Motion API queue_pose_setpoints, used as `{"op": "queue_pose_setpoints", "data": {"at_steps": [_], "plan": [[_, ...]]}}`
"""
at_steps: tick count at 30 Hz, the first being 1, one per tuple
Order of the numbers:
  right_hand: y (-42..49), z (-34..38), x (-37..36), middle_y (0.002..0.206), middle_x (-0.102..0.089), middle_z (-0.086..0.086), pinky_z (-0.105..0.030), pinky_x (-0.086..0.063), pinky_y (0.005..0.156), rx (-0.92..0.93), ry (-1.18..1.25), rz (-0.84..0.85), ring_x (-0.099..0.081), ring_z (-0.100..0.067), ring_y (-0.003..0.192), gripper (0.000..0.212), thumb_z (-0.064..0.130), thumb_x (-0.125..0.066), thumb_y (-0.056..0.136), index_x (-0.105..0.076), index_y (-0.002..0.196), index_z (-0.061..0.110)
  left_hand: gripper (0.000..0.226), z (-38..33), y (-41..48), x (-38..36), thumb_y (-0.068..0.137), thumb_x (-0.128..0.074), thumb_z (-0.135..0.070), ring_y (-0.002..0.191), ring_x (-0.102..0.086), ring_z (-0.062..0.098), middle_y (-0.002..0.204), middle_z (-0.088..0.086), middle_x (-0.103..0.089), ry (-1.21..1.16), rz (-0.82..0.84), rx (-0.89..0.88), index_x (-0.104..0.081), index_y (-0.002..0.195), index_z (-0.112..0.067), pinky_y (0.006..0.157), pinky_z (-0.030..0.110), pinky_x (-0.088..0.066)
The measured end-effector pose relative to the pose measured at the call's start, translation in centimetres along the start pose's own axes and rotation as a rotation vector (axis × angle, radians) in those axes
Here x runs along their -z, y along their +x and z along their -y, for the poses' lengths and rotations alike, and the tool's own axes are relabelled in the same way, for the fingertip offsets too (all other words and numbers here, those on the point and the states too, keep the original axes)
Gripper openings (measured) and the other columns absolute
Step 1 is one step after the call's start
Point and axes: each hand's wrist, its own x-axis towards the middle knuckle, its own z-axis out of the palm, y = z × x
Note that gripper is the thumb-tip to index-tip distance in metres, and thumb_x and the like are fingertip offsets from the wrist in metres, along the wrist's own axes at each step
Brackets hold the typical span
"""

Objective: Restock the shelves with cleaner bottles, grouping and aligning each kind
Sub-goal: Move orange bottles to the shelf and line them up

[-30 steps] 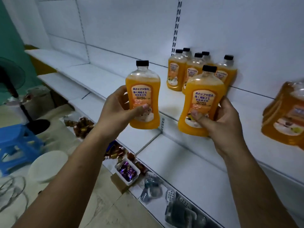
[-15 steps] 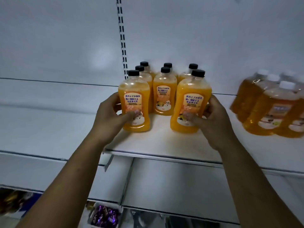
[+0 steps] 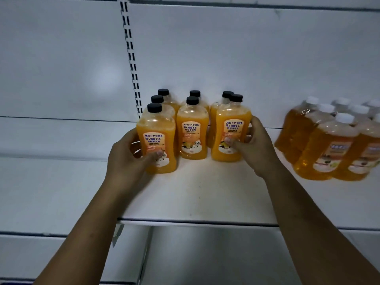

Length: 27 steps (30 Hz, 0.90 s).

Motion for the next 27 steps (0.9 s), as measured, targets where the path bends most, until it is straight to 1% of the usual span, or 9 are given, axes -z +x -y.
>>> {"op": "queue_pose_setpoints", "data": {"at_steps": [3, 6, 9, 11, 15, 18, 22, 25, 27], "plan": [[0.4, -0.5, -0.9, 0.148, -0.056, 0.001, -0.044, -0.053, 0.101, 0.023, 0.014, 0.035, -0.057, -0.017, 0.123, 0.081, 0.019, -0.081, 0.089, -0.035, 0.155, 0.028, 0.057, 0.4, 0.5, -0.3, 0.084, -0.086, -0.027, 0.114, -0.069, 0.005, 0.123, -0.017, -0.072, 0.016, 0.000, -0.007, -0.063, 0.136, -0.030, 0.094, 0.025, -0.055], [0.6, -0.8, -1.5, 0.152, -0.053, -0.001, -0.048, -0.052, 0.105, 0.031, 0.011, 0.015, -0.057, -0.021, 0.130, 0.080, 0.019, -0.077, 0.093, -0.031, 0.158, 0.028, 0.056, 0.6, 0.8, -0.7, 0.087, -0.083, -0.030, 0.118, -0.066, 0.004, 0.125, -0.020, -0.070, 0.031, 0.017, -0.013, -0.059, 0.138, -0.031, 0.091, 0.019, -0.052], [0.7, -1.0, -1.6, 0.153, -0.051, 0.000, -0.042, -0.052, 0.102, 0.056, 0.006, -0.012, -0.054, -0.016, 0.126, 0.081, 0.018, -0.077, 0.093, -0.030, 0.159, 0.027, 0.061, 0.6, 1.0, -0.7, 0.089, -0.080, -0.031, 0.121, -0.063, 0.004, 0.133, -0.016, -0.067, 0.020, 0.037, 0.006, -0.054, 0.144, -0.032, 0.097, 0.024, -0.052], [0.7, -1.2, -1.4, 0.150, -0.052, 0.001, -0.035, -0.052, 0.096, 0.057, 0.008, -0.016, -0.055, -0.014, 0.122, 0.084, 0.018, -0.080, 0.090, -0.031, 0.158, 0.028, 0.060, 0.6, 0.9, -0.6, 0.090, -0.079, -0.032, 0.119, -0.064, 0.001, 0.133, -0.018, -0.067, 0.014, 0.045, 0.003, -0.053, 0.144, -0.033, 0.098, 0.025, -0.052], [0.4, -1.6, -1.3, 0.135, -0.052, 0.012, -0.032, -0.050, 0.092, 0.013, -0.017, 0.060, -0.054, -0.013, 0.118, 0.081, 0.019, -0.082, 0.087, -0.035, 0.153, 0.027, 0.058, 0.5, 0.7, -0.8, 0.092, -0.077, -0.033, 0.116, -0.065, 0.000, 0.132, -0.018, -0.066, -0.017, 0.054, 0.025, -0.052, 0.144, -0.035, 0.094, 0.024, -0.053], [0.3, -1.8, -1.3, 0.139, -0.052, 0.009, -0.038, -0.052, 0.097, 0.008, -0.056, 0.071, -0.053, -0.013, 0.118, 0.077, 0.023, -0.081, 0.089, -0.037, 0.152, 0.026, 0.057, 0.5, 0.8, -0.8, 0.092, -0.077, -0.034, 0.114, -0.066, 0.002, 0.132, -0.017, -0.068, -0.001, 0.043, 0.015, -0.053, 0.144, -0.035, 0.090, 0.021, -0.055], [0.3, -1.8, -1.1, 0.151, -0.053, -0.001, -0.046, -0.053, 0.101, 0.006, -0.073, 0.076, -0.054, -0.015, 0.119, 0.074, 0.026, -0.079, 0.091, -0.038, 0.153, 0.026, 0.052, 0.6, 0.9, -0.6, 0.092, -0.077, -0.033, 0.098, -0.066, -0.015, 0.120, -0.024, -0.068, 0.041, 0.045, -0.010, -0.058, 0.140, -0.032, 0.072, 0.000, -0.049], [0.2, -1.6, -1.1, 0.151, -0.053, -0.002, -0.047, -0.053, 0.102, 0.011, -0.077, 0.076, -0.055, -0.016, 0.119, 0.072, 0.027, -0.077, 0.092, -0.038, 0.153, 0.026, 0.048, 0.7, 1.0, -0.6, 0.092, -0.077, -0.032, 0.094, -0.063, -0.022, 0.116, -0.029, -0.066, 0.049, 0.051, -0.010, -0.059, 0.136, -0.033, 0.071, -0.002, -0.048], [0.2, -1.6, -1.1, 0.151, -0.053, -0.002, -0.047, -0.053, 0.102, 0.014, -0.084, 0.077, -0.055, -0.016, 0.119, 0.070, 0.026, -0.075, 0.093, -0.037, 0.152, 0.025, 0.050, 0.8, 1.0, -0.6, 0.091, -0.078, -0.034, 0.101, -0.065, -0.017, 0.119, -0.028, -0.068, 0.043, 0.054, -0.010, -0.058, 0.136, -0.034, 0.079, 0.004, -0.051]]}}
